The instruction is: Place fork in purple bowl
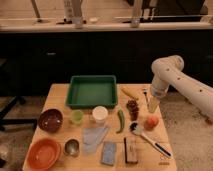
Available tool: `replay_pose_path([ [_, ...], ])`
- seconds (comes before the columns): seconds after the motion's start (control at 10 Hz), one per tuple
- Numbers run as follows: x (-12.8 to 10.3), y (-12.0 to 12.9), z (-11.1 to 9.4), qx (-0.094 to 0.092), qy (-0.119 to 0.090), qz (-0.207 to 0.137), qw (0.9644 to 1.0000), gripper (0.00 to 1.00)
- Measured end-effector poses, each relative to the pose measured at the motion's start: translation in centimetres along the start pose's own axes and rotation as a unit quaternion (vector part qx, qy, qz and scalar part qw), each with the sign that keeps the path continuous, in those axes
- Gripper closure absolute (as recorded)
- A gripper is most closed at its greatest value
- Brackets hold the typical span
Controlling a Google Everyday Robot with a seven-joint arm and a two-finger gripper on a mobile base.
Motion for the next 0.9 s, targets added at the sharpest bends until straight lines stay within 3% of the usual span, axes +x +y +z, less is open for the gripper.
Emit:
replay_pose_path([
  [0.4, 0.1, 0.0, 0.0, 0.005, -0.004, 0.006, 1.0000, 0.20],
  [0.6, 1.4, -0.8, -0.1, 0.023, -0.020, 0.072, 0.9969, 0.20],
  [0.7, 1.7, -1.3, 0.1, 0.029, -0.026, 0.113, 0.9928, 0.20],
  [0.8, 1.6, -1.7, 0.3, 0.032, -0.032, 0.136, 0.9896, 0.20],
  [0.9, 1.6, -2.0, 0.7, 0.035, -0.034, 0.140, 0.9890, 0.20],
])
